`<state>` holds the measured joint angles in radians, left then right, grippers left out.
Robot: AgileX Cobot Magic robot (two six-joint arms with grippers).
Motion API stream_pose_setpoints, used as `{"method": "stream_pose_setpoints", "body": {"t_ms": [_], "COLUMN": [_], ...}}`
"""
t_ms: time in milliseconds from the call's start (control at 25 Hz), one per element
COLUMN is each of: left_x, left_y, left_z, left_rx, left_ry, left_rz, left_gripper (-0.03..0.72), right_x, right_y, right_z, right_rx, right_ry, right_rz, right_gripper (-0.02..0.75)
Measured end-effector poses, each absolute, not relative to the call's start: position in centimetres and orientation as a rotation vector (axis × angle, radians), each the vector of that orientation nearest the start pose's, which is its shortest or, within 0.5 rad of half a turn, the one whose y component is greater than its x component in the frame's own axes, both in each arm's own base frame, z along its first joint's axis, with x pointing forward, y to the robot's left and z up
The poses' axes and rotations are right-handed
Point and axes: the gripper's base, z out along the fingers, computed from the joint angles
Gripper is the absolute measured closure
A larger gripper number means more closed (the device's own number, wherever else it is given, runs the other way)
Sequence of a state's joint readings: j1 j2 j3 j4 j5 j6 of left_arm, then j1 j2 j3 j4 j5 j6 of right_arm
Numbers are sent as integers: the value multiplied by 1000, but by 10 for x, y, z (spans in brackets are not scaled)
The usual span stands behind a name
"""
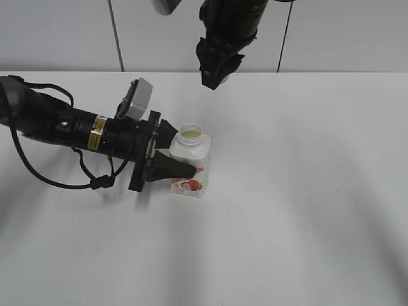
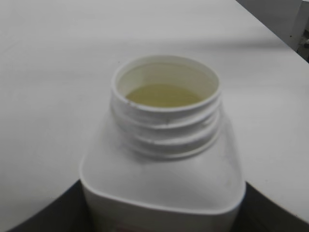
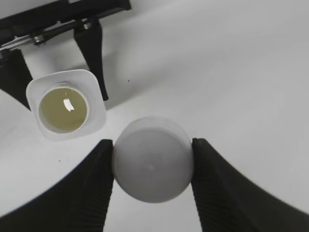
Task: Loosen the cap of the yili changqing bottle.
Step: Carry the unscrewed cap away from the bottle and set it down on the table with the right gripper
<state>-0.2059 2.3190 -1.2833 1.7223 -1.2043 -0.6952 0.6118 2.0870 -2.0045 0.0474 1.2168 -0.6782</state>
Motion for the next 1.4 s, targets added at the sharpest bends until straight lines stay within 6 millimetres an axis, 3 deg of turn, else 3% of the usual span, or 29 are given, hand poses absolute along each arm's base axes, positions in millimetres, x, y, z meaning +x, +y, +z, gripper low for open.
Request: {"method": "stream_pose_setpoints", "body": {"t_ms": [160,280,480,720,960,1400], "left_x": [369,375,383,388,388,388], "left_y": [-163,-164,-164,-164,-164,-164], "left_z": [80,81,83,85,85,85], "left_rx": [1535,1468,1381,1330,1330,1332], "left_ry": [1450,1480,1498,1498,1496,1494], "left_rz": [-1074,-1044,-983,-950,-948,-946], "left_gripper": [291,291,291,292,292,293], "right_x": [378,386,409,428,424,401], "right_y": [254,242,200,147,117,112], "right_z": [288,288,287,274,239,151], "right_rx": [-1368,-1048,-717,-514,-418,-296], "right_ry": [2426,2588,2703,2792,2935,2945], "right_rz": [90,151,177,187,192,266], "right_gripper": [346,347,349,349,349,349]}}
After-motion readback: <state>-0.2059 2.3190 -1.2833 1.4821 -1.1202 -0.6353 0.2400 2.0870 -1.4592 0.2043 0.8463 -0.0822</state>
